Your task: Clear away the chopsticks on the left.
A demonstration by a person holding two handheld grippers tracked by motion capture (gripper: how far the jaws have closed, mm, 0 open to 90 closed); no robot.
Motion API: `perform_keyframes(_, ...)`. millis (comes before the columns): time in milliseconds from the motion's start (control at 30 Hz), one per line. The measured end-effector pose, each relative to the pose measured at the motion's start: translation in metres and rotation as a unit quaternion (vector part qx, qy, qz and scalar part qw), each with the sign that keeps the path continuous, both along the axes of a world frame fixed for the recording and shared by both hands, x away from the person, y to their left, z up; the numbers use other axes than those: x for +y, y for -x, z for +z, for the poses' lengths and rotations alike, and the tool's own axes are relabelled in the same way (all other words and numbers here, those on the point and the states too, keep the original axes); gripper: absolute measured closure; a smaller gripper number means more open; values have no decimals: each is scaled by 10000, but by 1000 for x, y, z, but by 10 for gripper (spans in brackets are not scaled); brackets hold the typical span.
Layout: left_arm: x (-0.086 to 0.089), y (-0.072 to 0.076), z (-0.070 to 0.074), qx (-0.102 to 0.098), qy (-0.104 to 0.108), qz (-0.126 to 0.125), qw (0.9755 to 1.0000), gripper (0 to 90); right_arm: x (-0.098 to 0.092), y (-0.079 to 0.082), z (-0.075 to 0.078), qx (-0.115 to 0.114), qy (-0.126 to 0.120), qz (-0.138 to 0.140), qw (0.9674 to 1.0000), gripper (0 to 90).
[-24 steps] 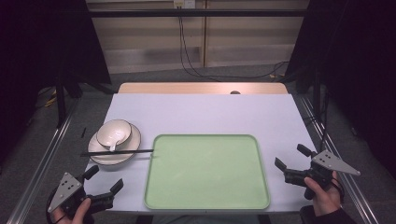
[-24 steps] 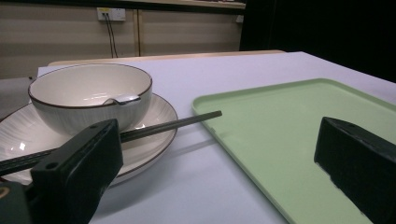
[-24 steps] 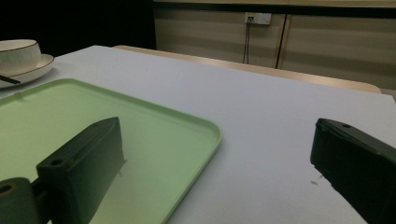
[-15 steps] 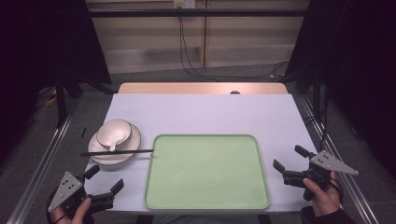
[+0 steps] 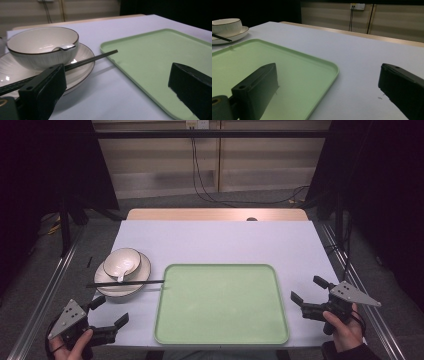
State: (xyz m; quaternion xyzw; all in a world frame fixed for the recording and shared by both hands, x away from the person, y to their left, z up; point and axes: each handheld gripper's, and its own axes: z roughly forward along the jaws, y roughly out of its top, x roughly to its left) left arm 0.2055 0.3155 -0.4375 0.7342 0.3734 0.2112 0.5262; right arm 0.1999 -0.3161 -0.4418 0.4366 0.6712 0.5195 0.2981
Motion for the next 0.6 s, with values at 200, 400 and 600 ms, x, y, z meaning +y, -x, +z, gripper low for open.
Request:
perform_keyframes(200, 11, -15, -2, 0, -440, 49, 9990, 21, 1, -1, 0, -22, -2, -32, 10000, 23)
perform_keyframes(400, 23, -31, 6, 101, -485, 2, 9988, 75, 0, -1, 0, -15, 6, -52, 10000, 24)
perform_keyframes(600, 26, -49, 16, 426, -878, -171, 9951, 123, 3, 0, 1, -44, 83, 14, 10000, 25)
